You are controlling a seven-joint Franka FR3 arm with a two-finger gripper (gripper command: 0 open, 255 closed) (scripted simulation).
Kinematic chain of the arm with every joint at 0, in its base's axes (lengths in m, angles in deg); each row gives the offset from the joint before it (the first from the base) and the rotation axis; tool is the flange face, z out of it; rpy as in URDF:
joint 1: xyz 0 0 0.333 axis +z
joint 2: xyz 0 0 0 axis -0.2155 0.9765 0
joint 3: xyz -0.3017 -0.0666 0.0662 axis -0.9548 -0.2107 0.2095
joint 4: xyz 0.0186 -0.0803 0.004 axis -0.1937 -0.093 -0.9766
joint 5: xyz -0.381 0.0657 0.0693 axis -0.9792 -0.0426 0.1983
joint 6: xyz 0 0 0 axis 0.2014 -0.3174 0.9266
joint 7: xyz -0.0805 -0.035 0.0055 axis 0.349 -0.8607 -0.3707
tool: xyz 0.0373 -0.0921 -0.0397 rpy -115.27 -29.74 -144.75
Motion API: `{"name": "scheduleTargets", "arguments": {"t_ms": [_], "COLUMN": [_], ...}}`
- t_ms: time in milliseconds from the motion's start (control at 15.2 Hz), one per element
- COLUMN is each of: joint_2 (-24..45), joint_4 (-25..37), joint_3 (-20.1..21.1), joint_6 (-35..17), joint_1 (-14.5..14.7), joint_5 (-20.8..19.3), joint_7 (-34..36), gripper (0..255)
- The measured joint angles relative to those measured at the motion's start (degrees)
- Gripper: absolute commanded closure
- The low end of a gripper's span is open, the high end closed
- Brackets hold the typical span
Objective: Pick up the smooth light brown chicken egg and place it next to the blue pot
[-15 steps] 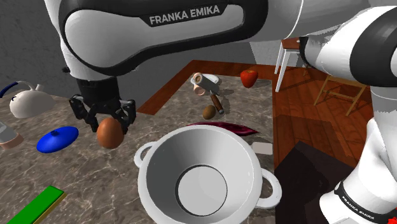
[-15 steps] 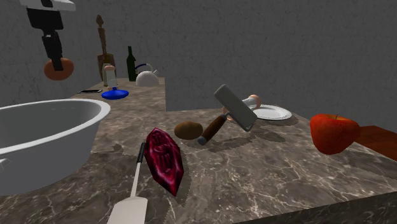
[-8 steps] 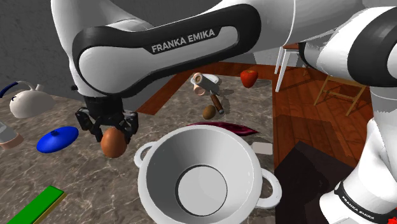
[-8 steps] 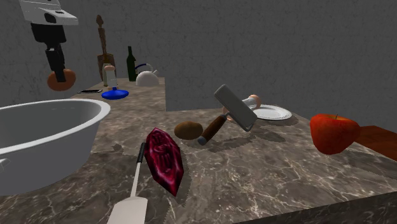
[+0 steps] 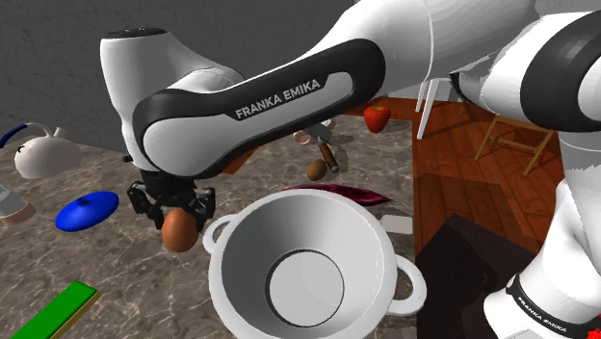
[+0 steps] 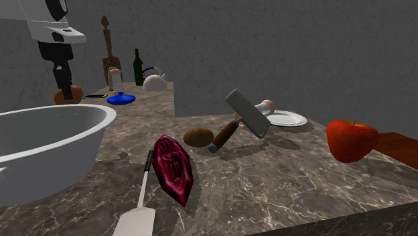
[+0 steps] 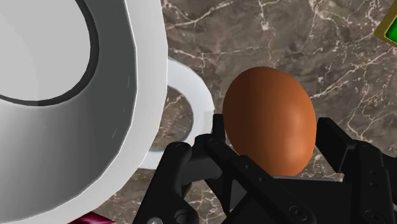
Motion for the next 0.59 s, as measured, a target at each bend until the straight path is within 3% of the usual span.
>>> {"name": "scheduleTargets", "arguments": {"t_ms": [594], "joint_2": [1.3], "joint_4": [-4.0], "joint_3": [-0.5], "joint_6": [-8.1], "joint_1": [-0.1], "joint_5": [-0.8], "joint_7": [0.5], "gripper": [255]}}
